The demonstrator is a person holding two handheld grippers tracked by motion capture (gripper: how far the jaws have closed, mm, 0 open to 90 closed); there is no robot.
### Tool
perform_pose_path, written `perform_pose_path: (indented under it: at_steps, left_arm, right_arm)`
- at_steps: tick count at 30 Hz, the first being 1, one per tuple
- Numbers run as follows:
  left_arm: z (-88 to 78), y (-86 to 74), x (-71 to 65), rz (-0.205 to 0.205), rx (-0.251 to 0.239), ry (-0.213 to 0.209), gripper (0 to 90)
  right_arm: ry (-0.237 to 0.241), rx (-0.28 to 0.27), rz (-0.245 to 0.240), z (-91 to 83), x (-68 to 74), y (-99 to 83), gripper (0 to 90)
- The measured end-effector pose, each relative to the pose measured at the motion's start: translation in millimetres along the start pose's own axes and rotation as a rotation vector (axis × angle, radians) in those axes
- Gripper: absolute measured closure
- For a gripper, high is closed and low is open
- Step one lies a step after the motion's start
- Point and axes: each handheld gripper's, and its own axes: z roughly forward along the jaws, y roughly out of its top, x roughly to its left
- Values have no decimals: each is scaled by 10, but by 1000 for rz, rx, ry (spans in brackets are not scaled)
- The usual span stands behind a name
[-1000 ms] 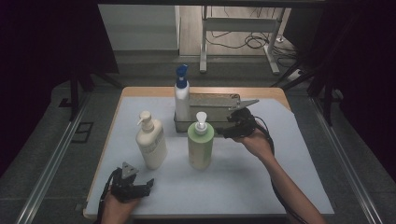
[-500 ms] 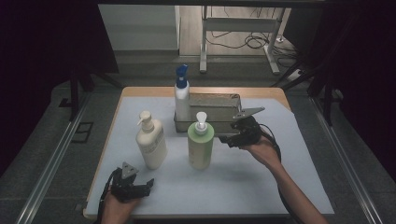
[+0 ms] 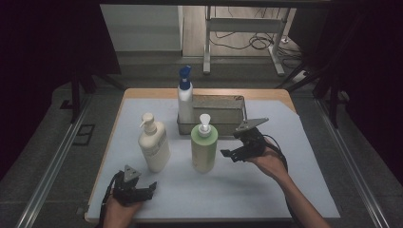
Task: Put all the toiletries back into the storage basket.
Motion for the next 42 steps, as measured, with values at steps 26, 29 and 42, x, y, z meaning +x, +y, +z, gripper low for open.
perform_pose_path:
  at_steps: [26,29,42]
  left_arm:
    - [0,0,3,4,-1,1,125]
    - [0,0,3,4,0,0,125]
    - [0,0,3,4,0,0,125]
  right_arm:
    - [86,-17,-54,135,387,210,0]
    - [91,-16,-63,178,412,234,0]
    - [65,-42,-71,334,465,342,20]
